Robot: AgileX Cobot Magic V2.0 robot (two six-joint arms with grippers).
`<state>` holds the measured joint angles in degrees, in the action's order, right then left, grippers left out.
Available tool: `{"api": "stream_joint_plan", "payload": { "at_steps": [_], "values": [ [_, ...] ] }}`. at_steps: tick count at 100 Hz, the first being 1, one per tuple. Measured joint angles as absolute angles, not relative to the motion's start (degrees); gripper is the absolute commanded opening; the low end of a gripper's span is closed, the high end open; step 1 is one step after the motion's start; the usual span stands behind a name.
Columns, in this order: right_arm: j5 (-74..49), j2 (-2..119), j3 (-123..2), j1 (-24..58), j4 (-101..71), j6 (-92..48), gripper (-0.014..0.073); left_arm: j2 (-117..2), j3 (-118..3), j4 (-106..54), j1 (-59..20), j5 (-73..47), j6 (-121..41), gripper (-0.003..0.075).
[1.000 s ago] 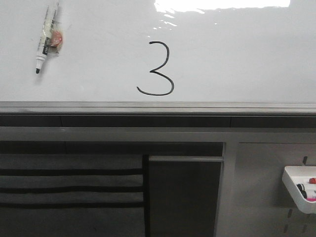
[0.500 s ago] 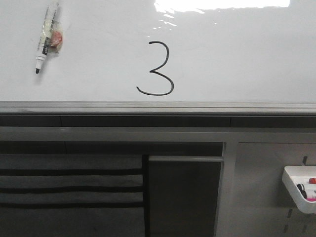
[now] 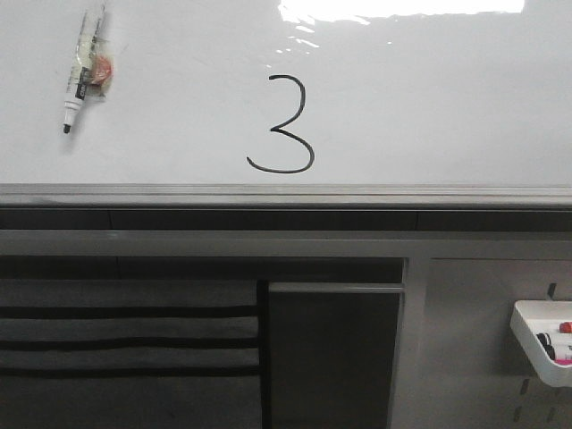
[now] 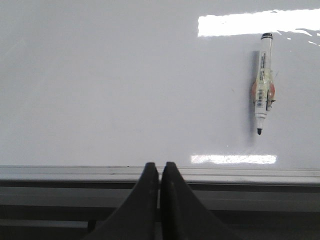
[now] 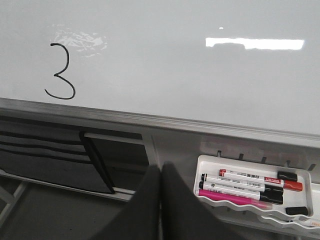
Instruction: Write number 3 on whiteboard
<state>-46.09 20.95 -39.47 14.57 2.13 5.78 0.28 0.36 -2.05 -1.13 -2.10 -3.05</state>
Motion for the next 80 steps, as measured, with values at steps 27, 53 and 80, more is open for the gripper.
{"api": "stream_joint_plan", "payload": {
  "at_steps": [27,53,80],
  "values": [
    [-46.1,21.0,-39.5,14.6,2.1,5.8,-0.0074,0.3,0.4,-1.8,-1.1,-2.1,-2.7,-0.0018],
    [-46.1,21.0,-39.5,14.6,2.1,5.8,-0.0074,0.3,0.4,-1.8,-1.1,-2.1,-2.7,-0.0018],
    [-45.8,20.7,-39.2,14.6,2.1,5.8,-0.0074,0.3,0.4,-1.8,-1.1,-2.1,-2.7,-0.0018]
  ]
}}
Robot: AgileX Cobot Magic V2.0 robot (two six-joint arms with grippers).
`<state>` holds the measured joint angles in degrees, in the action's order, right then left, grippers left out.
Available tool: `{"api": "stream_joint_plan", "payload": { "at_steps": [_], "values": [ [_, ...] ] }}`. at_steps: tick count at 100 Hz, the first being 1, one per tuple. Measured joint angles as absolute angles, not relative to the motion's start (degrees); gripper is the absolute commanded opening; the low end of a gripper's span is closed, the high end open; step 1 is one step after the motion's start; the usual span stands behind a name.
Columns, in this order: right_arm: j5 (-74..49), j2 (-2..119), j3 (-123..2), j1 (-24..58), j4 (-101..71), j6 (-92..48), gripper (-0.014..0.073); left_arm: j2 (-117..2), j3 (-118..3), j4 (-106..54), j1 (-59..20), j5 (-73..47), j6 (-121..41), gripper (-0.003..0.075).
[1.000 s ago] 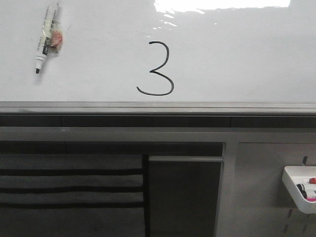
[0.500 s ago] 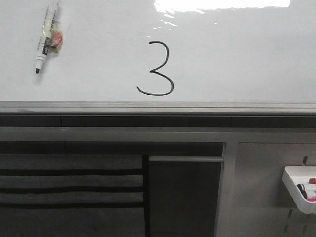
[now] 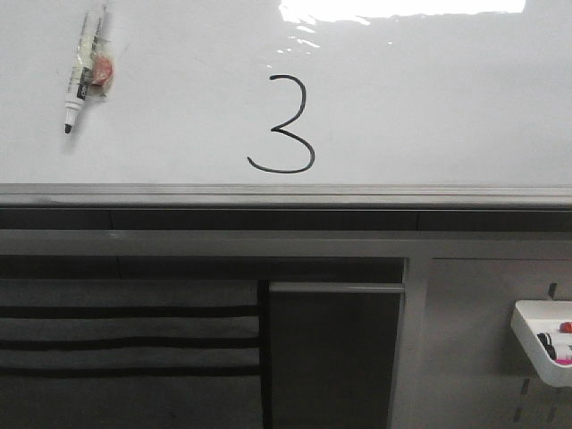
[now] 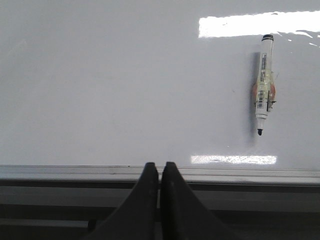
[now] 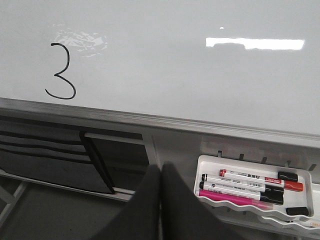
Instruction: Write number 3 on whiteboard
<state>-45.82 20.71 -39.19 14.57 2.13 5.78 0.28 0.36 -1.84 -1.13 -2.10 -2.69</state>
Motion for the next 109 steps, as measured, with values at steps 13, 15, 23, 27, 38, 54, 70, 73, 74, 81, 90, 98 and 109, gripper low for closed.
{"api": "stream_joint_plan", "payload": {
  "at_steps": [13,15,23,27,38,54,70,73,74,81,90,98,109],
  "values": [
    [-40.9,17.0,-34.1,12.4,2.1,5.8,-0.0074,0.3,0.4,-1.8,-1.1,-2.1,-2.7,-0.0018],
    [-39.4,16.1,-32.6,11.8,2.1,5.8,-0.0074,0.3,0.4,-1.8,-1.1,-2.1,-2.7,-0.0018],
    [-32.3,12.3,-25.9,9.7,2.0,5.8,-0.0074,0.3,0.4,-1.8,-1.1,-2.1,-2.7,-0.0018],
    [-27.8,10.0,-21.8,8.5,1.8,5.8,-0.0074,0.3,0.4,-1.8,-1.1,-2.1,-2.7,-0.0018],
    [-16.1,4.6,-11.5,5.7,0.0,5.8,-0.0074,0.3,0.4,-1.8,-1.1,-2.1,-2.7,-0.0018],
    [-5.0,-0.2,-0.2,5.2,-1.1,5.8,-0.0074,0.3,0.4,-1.8,-1.1,-2.1,-2.7,-0.0018],
    [0.6,-0.5,1.0,5.2,-1.3,5.8,-0.0074,0.3,0.4,-1.8,-1.1,-2.1,-2.7,-0.0018],
    [1.3,-0.5,1.0,5.2,-1.3,5.8,-0.0074,0.3,0.4,-1.8,-1.1,-2.1,-2.7,-0.0018],
    [1.3,-0.5,1.0,5.2,-1.3,5.8,-0.0074,0.3,0.4,-1.8,-1.1,-2.1,-2.7,-0.0018],
    [1.8,-0.5,1.0,5.2,-1.3,5.8,-0.0074,0.3,0.4,-1.8,-1.1,-2.1,-2.7,-0.0018],
    [2.1,-0.5,1.0,5.2,-1.4,5.8,-0.0074,0.3,0.4,-1.8,-1.1,-2.1,-2.7,-0.0018],
    [2.1,-0.5,1.0,5.2,-1.4,5.8,-0.0074,0.3,0.4,-1.8,-1.1,-2.1,-2.7,-0.0018],
    [2.1,-0.5,1.0,5.2,-1.4,5.8,-0.0074,0.3,0.4,-1.8,-1.1,-2.1,-2.7,-0.0018]
  ]
}}
